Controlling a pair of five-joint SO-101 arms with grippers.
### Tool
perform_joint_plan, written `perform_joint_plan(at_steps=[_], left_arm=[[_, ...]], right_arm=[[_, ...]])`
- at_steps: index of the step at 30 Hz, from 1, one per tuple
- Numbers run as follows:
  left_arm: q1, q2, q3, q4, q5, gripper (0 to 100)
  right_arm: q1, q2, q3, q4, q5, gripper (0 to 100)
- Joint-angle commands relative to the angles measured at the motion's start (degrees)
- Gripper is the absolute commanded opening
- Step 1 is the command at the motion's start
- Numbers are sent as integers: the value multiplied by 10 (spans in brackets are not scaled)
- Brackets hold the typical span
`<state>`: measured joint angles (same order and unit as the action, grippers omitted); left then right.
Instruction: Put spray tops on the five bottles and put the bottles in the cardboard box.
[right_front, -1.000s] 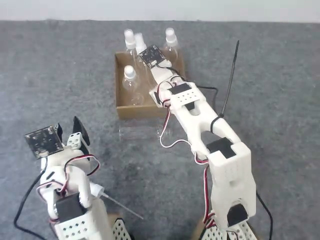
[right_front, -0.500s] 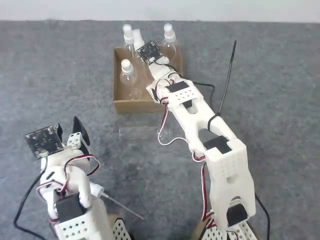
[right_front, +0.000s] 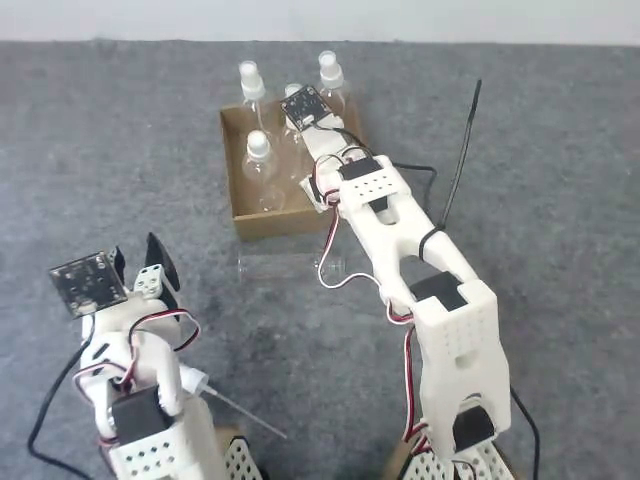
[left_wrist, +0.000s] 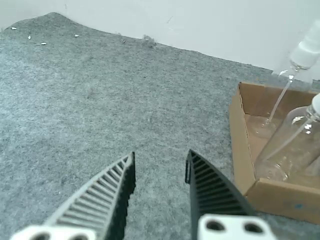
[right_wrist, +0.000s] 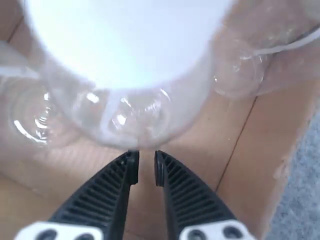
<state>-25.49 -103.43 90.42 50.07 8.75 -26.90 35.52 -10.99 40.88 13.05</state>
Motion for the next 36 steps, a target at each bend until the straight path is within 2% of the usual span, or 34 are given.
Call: perform_joint_plan(at_steps=[1, 17, 28, 36], left_arm=[[-3, -10, -7, -17, 4, 156], [-3, -10, -7, -17, 4, 156], [-3, -10, -7, -17, 4, 156], [-3, -10, -7, -17, 4, 156]], right_arm=[[7, -58, -11, 8, 11, 9], [7, -111, -11, 13, 11, 9], [7, -185, -11, 115, 11, 9], [2, -269, -11, 226, 11, 9]])
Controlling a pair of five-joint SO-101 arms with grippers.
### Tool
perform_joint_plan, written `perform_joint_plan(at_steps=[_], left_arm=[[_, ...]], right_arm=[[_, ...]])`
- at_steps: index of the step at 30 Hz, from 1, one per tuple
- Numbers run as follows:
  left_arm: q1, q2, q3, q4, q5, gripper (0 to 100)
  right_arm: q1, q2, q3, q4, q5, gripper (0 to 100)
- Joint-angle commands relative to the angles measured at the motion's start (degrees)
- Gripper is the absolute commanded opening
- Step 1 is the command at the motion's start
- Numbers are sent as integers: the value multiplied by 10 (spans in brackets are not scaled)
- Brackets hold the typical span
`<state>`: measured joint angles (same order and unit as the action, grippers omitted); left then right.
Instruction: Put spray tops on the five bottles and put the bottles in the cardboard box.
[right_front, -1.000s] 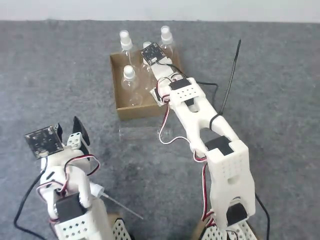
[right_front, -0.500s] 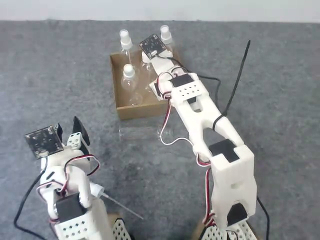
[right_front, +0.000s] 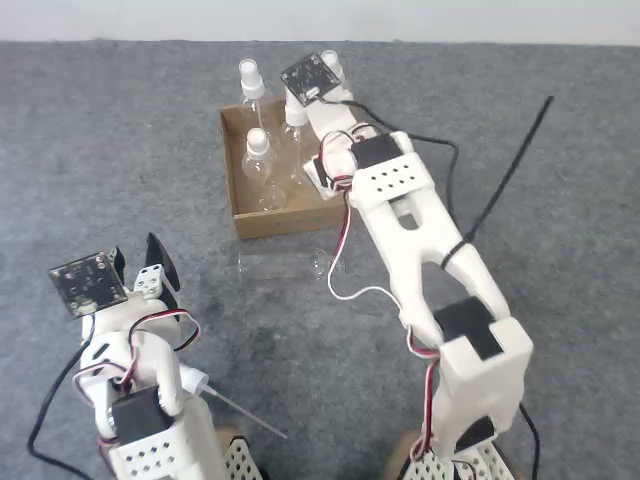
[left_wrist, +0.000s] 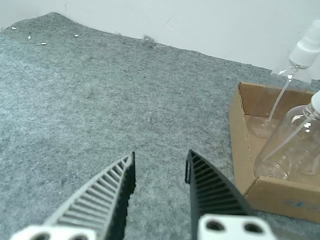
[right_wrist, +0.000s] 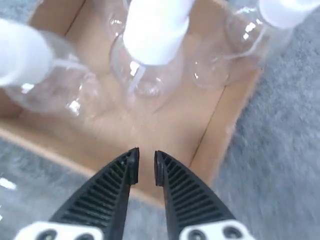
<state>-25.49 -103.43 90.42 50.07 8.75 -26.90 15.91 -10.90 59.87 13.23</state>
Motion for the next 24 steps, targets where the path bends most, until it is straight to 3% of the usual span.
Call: perform_joint_plan(at_steps=[1, 6, 17, 24], left_arm=[[-3, -10, -7, -17, 4, 156], [-3, -10, -7, -17, 4, 156], [-3, -10, -7, -17, 4, 156], [-3, -10, -7, -17, 4, 157]], right_arm=[[2, -84, -11, 50, 10, 9], [0, -117, -11, 101, 5, 9], [-73, -194, -11, 214, 4, 10], [-101, -240, -11, 240, -158, 10]])
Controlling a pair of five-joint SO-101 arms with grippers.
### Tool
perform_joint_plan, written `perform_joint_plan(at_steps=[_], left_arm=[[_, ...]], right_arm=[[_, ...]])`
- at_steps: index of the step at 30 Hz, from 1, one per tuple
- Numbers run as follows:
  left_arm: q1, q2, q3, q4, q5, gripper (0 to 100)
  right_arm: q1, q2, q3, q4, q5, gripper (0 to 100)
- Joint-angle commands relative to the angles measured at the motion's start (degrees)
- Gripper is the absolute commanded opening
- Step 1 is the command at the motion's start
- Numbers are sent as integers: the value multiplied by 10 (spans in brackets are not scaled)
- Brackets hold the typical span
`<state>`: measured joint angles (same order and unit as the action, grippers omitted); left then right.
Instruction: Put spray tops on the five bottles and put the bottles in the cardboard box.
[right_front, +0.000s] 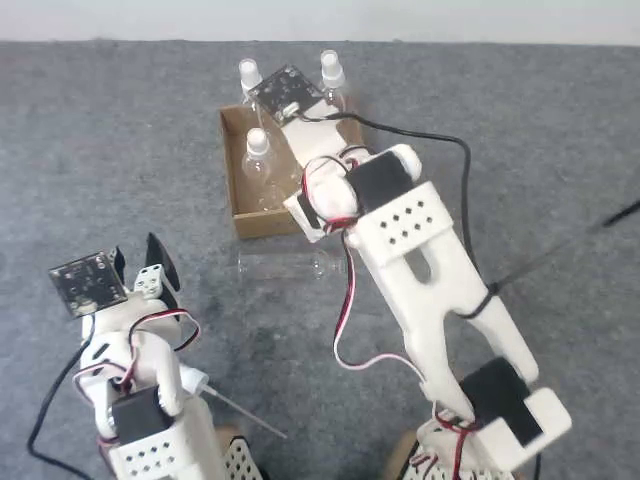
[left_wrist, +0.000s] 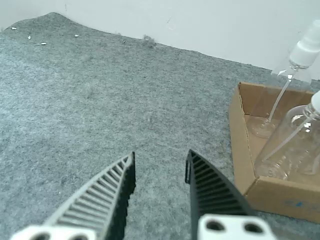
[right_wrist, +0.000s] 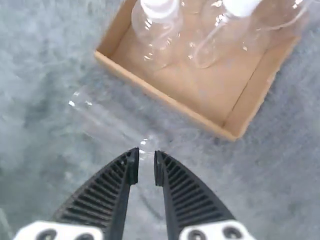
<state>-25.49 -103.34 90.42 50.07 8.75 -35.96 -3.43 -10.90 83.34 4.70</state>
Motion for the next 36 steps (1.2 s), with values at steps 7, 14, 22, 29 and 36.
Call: perform_joint_plan(at_steps=[7, 14, 22, 29, 36], left_arm=[[-3, -11, -7, -16, 4, 159], [-3, -11, -7, -16, 4, 159], [-4, -11, -7, -16, 4, 159], [-4, -11, -7, -16, 4, 159], [-4, -11, -7, -16, 4, 159]], right_arm=[[-44, -47, -11, -19, -224, 10], [-44, -44, -1, -20, -343, 10], [-54, 7, 50, -24, -475, 181], [-96, 88, 47, -54, -577, 362], [-88, 155, 47, -127, -611, 362]])
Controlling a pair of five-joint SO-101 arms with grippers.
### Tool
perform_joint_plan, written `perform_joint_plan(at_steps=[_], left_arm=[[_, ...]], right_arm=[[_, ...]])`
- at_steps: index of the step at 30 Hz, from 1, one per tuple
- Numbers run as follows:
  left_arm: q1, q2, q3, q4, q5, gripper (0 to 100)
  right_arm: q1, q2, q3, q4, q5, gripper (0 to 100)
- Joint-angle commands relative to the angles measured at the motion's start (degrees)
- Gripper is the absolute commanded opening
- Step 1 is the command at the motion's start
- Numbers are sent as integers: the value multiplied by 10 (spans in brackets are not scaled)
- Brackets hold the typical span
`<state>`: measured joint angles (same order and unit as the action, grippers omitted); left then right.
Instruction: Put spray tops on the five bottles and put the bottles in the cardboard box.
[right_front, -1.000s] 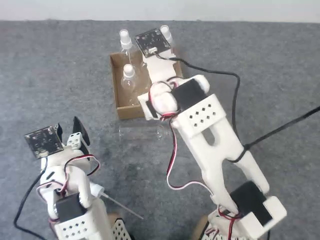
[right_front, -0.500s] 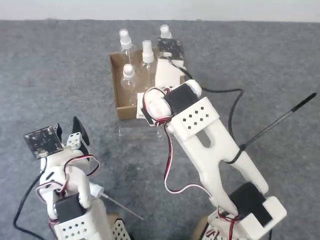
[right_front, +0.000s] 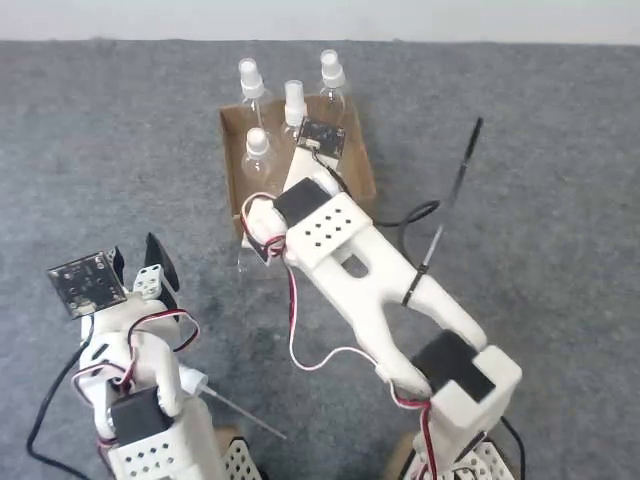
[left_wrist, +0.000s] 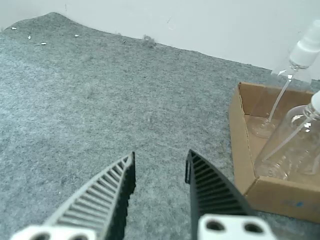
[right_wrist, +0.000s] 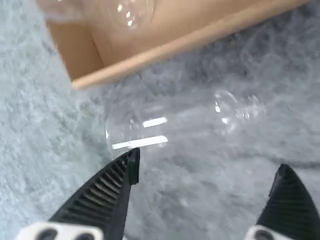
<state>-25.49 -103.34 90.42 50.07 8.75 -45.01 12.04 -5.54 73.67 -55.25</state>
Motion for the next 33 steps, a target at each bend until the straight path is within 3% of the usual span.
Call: perform_joint_plan(at_steps=[1, 18, 29, 33], left_arm=[[-4, -11, -7, -16, 4, 159], [-4, -11, -7, -16, 4, 159], [-25, -11, -7, -17, 4, 159], [-25, -11, -7, -17, 4, 159]], right_arm=[[3, 7, -7, -39, -11, 362], [39, 103, -3, -71, -12, 362], [44, 110, -2, 93, -4, 362], [44, 108, -3, 126, 35, 362]])
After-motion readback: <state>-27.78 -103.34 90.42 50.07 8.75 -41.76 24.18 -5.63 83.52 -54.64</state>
